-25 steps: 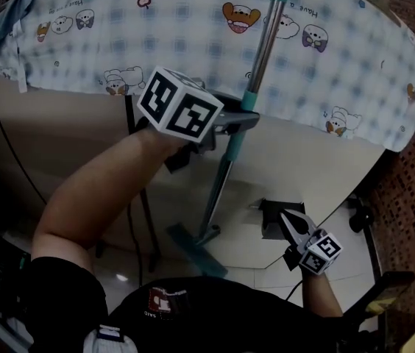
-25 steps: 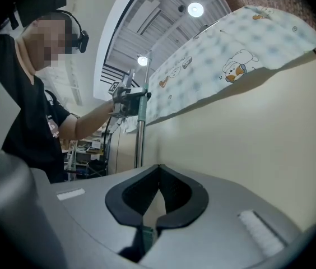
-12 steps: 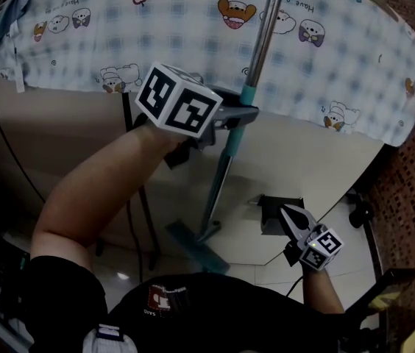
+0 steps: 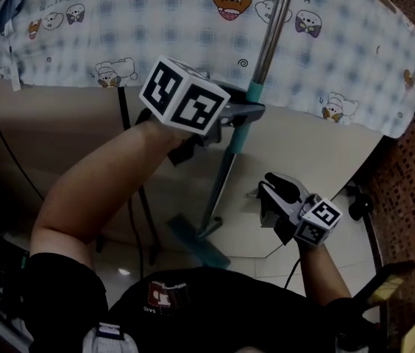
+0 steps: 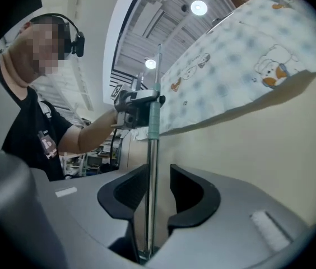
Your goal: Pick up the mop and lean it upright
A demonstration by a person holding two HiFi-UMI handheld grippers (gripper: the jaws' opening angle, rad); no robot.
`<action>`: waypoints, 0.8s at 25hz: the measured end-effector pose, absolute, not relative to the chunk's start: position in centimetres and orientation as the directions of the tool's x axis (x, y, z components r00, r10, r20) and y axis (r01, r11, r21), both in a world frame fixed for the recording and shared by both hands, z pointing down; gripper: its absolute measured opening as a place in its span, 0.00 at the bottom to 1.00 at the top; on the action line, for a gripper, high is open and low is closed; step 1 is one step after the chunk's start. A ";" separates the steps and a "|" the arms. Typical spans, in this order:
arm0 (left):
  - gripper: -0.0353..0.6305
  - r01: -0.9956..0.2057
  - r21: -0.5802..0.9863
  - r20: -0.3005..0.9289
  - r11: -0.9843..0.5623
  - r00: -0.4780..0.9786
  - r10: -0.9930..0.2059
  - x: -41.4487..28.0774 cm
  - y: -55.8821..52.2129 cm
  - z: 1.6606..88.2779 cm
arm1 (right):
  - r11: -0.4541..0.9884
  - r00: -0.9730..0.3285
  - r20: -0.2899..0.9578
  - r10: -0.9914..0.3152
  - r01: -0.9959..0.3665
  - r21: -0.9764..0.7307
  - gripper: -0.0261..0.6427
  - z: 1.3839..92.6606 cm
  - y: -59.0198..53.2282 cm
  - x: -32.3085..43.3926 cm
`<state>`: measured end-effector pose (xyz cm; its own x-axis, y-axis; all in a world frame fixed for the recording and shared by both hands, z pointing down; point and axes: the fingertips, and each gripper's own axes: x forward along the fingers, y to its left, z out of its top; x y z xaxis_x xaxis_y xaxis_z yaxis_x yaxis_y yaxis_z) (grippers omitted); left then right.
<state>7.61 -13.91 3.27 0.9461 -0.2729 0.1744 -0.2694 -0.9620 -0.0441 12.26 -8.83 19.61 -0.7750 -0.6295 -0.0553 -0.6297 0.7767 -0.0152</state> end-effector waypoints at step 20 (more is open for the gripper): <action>0.23 -0.190 -0.055 0.214 -0.980 0.957 -0.197 9.5 -11.8 6.2 | 0.832 -0.831 -0.044 -0.554 -0.555 -0.004 0.25 13.6 -11.8 5.4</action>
